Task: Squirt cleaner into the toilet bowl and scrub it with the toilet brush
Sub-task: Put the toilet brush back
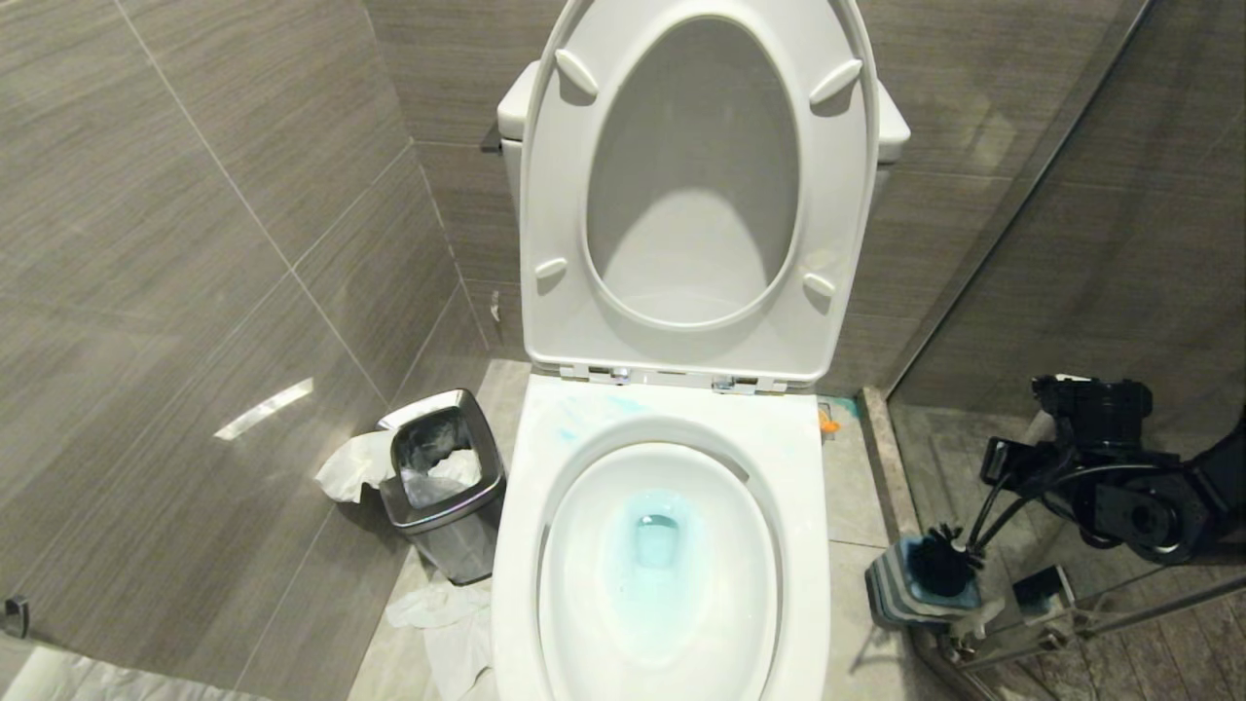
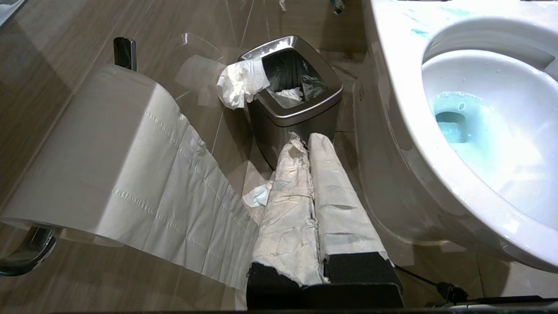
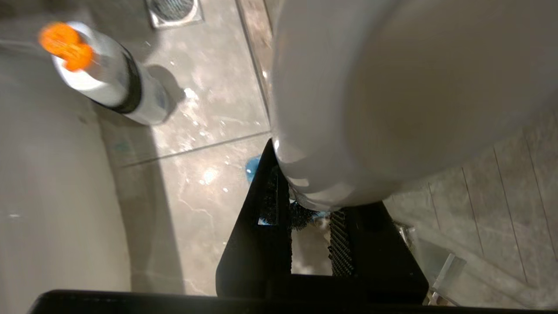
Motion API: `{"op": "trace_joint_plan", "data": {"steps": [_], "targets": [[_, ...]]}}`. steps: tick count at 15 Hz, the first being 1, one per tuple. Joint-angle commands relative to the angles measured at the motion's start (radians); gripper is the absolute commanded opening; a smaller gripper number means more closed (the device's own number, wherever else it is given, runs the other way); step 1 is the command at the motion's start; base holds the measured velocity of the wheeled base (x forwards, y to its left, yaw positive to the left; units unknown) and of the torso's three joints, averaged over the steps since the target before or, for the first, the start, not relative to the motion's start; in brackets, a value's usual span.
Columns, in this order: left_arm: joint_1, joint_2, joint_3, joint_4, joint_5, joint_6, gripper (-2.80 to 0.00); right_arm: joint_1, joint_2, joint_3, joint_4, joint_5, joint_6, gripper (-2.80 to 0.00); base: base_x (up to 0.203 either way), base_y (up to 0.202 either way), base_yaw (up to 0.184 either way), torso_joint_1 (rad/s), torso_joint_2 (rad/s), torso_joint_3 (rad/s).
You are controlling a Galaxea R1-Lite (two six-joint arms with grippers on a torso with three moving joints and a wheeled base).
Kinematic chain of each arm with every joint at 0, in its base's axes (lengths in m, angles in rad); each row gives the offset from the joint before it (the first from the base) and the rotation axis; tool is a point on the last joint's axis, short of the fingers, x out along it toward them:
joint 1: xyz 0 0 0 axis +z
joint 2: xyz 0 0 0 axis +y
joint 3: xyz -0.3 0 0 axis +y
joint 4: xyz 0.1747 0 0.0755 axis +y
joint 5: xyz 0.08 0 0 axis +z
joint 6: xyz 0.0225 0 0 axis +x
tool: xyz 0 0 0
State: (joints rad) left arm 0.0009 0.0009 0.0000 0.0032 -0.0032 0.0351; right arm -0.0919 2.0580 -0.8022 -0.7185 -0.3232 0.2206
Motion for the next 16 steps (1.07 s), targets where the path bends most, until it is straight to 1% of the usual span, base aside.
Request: {"op": "trace_joint_plan", "data": {"steps": [1, 4, 8, 11, 16], "targets": [[0.001, 0.000, 0.000, 0.000, 0.000, 0.000, -2.80, -0.008, 0.061, -0.003, -0.028, -0.003, -0.001, -2.80, 0.000, 0.000, 0.000, 0.000, 0.00, 0.000], [-0.001, 0.001, 0.000, 0.000, 0.000, 0.000, -2.80, -0.009, 0.109, 0.002, -0.062, -0.008, -0.001, -2.80, 0.000, 0.000, 0.000, 0.000, 0.00, 0.000], [-0.001, 0.001, 0.000, 0.000, 0.000, 0.000, -2.80, -0.010, 0.182, -0.003, -0.139, -0.010, -0.004, -2.80, 0.000, 0.000, 0.000, 0.000, 0.00, 0.000], [0.001, 0.001, 0.000, 0.000, 0.000, 0.000, -2.80, -0.015, 0.223, 0.011, -0.216, -0.010, -0.048, -2.80, 0.000, 0.000, 0.000, 0.000, 0.00, 0.000], [0.000, 0.001, 0.000, 0.000, 0.000, 0.000, -2.80, -0.015, 0.235, 0.013, -0.231, -0.010, -0.057, -2.80, 0.000, 0.000, 0.000, 0.000, 0.00, 0.000]]}}
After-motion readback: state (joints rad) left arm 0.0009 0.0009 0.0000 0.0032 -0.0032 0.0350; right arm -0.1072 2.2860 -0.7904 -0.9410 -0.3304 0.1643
